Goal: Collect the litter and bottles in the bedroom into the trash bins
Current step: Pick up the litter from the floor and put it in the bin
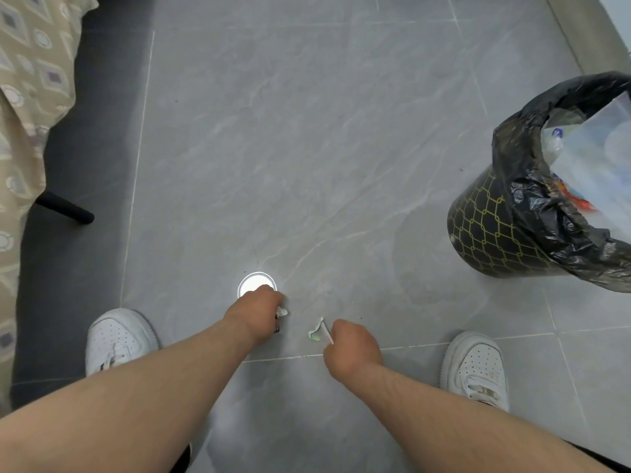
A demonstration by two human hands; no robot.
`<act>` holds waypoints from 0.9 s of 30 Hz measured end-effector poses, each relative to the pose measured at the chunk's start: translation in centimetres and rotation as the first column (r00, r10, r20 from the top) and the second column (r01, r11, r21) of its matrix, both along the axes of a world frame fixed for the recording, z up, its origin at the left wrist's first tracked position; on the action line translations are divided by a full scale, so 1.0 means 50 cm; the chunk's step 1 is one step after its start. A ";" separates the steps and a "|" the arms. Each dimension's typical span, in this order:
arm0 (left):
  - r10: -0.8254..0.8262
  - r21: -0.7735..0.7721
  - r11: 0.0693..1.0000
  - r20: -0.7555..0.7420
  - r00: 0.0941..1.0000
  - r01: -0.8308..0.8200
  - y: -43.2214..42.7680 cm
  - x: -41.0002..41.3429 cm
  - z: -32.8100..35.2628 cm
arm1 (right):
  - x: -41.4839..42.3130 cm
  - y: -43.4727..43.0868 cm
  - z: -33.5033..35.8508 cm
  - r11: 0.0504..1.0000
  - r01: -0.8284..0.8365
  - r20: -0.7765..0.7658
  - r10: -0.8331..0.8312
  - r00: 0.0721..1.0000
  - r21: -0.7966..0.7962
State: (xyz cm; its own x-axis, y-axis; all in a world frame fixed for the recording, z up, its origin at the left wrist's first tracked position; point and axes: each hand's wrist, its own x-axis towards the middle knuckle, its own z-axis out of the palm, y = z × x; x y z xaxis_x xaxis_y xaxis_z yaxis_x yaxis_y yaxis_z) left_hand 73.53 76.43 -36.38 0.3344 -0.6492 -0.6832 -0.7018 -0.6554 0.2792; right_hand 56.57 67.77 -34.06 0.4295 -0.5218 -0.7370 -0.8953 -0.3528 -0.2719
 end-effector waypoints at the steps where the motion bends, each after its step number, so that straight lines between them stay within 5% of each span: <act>1: 0.002 -0.005 1.000 -0.002 1.000 -0.002 0.002 0.000 -0.001 | -0.001 -0.003 -0.001 1.000 0.030 0.021 -0.030 0.999 0.001; 10: 0.026 -0.072 0.997 -0.030 0.999 -0.028 0.011 0.007 -0.012 | 0.004 -0.067 -0.017 0.968 0.245 0.192 -0.232 0.954 -0.048; 14: 0.113 -0.132 0.983 -0.124 0.986 -0.130 0.020 0.016 -0.013 | 0.013 -0.073 -0.019 0.979 -0.145 0.282 0.180 0.942 -0.139; 16: 0.216 -0.143 0.960 -0.168 0.962 -0.241 0.024 0.029 -0.005 | 0.024 -0.068 -0.021 0.879 -0.429 0.269 0.474 0.839 -0.209; 20: 0.490 -0.174 0.831 -0.223 0.843 -0.529 0.024 0.076 0.021 | 0.046 -0.069 -0.024 0.556 -0.775 0.161 0.831 0.533 -0.301; 22: 0.602 -0.187 0.727 -0.290 0.744 -0.661 0.021 0.098 0.039 | 0.053 -0.074 -0.018 0.477 -0.820 0.093 0.876 0.473 -0.315; 27: 0.732 -0.112 0.466 -0.508 0.454 -0.878 -0.006 0.142 0.101 | 0.070 -0.090 0.002 0.689 -0.687 0.063 0.715 0.696 -0.229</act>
